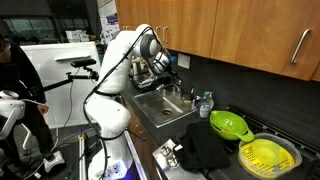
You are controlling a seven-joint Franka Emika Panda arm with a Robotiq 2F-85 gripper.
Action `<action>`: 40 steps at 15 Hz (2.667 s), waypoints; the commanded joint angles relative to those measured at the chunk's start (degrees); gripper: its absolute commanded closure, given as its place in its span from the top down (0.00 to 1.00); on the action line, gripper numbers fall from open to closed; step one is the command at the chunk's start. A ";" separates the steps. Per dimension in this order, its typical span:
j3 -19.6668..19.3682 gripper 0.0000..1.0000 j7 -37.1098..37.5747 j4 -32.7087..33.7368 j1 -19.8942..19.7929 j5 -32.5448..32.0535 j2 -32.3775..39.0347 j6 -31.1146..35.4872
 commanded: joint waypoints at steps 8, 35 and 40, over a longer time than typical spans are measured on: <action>-2.25 0.07 3.35 -6.91 -2.01 -1.01 -7.46 -3.17; -1.50 0.54 5.02 -9.11 -4.88 -0.02 -10.16 -7.74; -1.48 0.71 4.97 -9.76 -5.21 -0.01 -10.40 -8.25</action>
